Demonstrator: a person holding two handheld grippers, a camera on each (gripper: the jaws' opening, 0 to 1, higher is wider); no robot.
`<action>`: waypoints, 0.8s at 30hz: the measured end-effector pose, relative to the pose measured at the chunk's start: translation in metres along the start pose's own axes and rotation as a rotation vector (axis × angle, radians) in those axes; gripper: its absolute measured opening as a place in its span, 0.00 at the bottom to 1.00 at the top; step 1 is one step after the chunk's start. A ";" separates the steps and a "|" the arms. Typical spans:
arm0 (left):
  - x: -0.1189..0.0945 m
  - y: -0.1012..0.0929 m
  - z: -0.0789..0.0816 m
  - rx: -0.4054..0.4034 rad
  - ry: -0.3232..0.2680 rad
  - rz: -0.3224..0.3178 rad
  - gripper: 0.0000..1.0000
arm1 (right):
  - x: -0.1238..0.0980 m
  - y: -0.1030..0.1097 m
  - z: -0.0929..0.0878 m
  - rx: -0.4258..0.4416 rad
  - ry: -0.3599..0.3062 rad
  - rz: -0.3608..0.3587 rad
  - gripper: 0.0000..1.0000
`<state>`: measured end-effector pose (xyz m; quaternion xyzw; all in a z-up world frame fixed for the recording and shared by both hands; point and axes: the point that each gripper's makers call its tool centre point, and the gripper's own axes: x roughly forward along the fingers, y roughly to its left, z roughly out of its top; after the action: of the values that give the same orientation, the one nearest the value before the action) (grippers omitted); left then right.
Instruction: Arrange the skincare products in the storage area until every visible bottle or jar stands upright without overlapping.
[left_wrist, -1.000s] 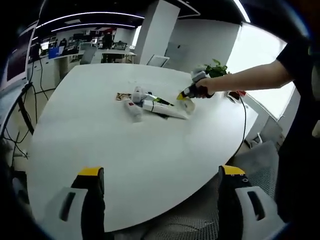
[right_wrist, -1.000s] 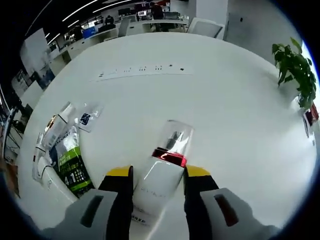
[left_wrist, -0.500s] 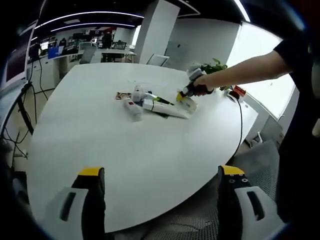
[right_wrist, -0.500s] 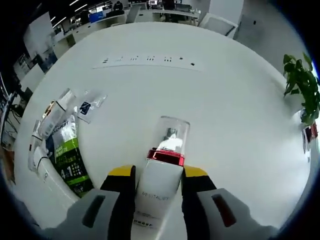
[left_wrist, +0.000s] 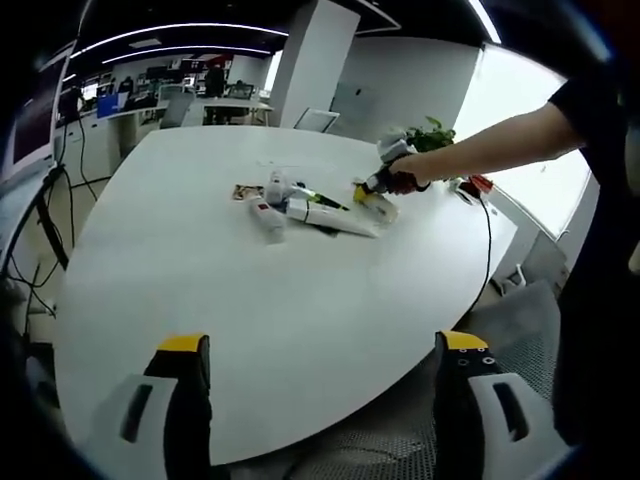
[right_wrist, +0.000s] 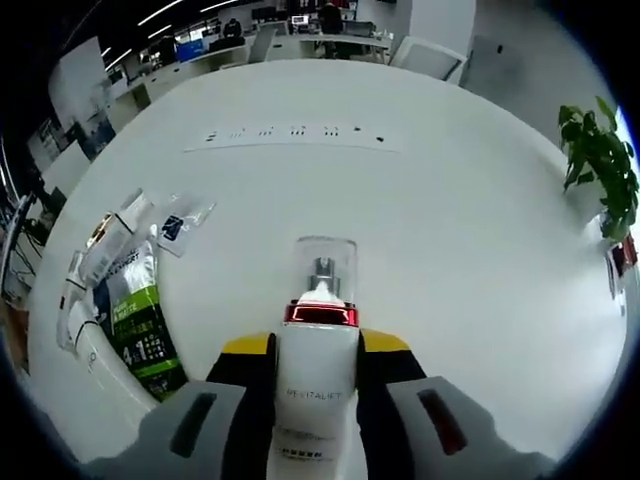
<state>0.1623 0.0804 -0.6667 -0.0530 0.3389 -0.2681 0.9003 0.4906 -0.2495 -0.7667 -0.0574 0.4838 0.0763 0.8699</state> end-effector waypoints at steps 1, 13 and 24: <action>0.000 0.001 0.000 0.001 0.001 0.002 0.86 | 0.000 0.001 0.000 -0.005 0.002 0.001 0.29; -0.001 0.004 0.000 0.005 -0.015 0.008 0.86 | -0.009 0.009 -0.006 0.009 -0.021 0.040 0.29; 0.000 0.000 0.001 0.028 -0.017 -0.004 0.86 | -0.032 0.020 0.003 -0.020 -0.145 0.078 0.28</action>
<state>0.1627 0.0807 -0.6657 -0.0434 0.3276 -0.2743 0.9031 0.4729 -0.2318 -0.7384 -0.0416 0.4207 0.1189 0.8984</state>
